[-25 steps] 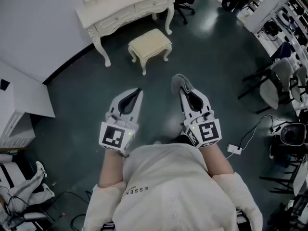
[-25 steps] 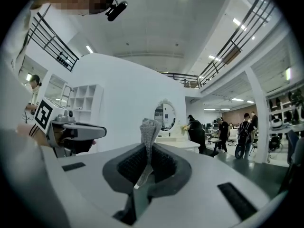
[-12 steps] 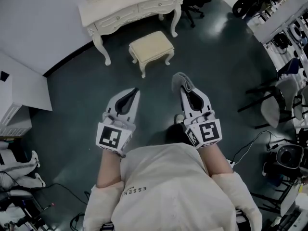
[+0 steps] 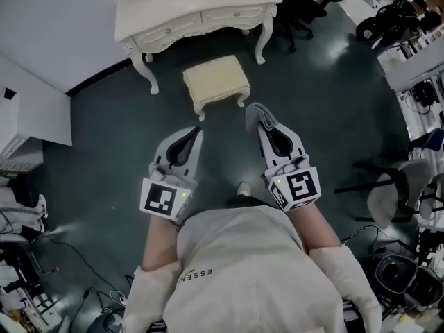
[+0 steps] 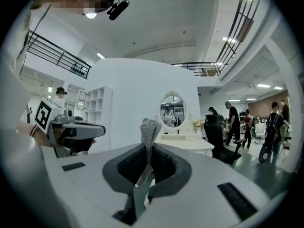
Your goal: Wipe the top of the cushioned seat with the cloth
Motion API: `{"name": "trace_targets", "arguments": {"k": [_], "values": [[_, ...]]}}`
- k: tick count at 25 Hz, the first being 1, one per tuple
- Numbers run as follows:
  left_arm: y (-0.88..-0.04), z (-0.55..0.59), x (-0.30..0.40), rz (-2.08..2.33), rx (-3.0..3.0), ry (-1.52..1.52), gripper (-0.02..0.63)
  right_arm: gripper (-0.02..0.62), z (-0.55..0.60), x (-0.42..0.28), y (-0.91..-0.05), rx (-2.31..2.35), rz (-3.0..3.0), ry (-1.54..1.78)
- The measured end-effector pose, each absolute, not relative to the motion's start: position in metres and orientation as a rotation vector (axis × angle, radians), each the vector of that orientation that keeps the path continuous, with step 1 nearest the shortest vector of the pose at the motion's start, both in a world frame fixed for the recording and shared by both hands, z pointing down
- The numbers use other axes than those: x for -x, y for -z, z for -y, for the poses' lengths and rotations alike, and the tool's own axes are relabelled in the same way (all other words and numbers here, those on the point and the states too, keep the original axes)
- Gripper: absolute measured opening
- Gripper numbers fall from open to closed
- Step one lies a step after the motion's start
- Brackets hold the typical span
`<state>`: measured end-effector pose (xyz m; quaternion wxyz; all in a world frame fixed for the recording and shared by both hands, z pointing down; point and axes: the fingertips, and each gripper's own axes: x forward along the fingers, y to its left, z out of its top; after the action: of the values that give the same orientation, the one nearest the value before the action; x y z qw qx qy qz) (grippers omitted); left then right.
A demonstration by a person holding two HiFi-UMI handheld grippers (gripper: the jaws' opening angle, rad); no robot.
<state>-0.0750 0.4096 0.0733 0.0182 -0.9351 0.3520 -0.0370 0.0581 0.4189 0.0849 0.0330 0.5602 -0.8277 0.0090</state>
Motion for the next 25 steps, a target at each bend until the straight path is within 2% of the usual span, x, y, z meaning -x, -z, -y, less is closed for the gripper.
{"name": "trace_targets", "arguments": {"k": [9,25], "values": [[-0.088,-0.354,0.015,-1.232,2.891,0.102,0.002,0.028,-0.348,-0.109,-0.102,-1.545,2.615,-0.063],[-0.143,-0.172,0.018,-1.331,2.953,0.177,0.002,0.028,-0.164,-0.098,-0.165,-1.420,2.565,-0.228]]}}
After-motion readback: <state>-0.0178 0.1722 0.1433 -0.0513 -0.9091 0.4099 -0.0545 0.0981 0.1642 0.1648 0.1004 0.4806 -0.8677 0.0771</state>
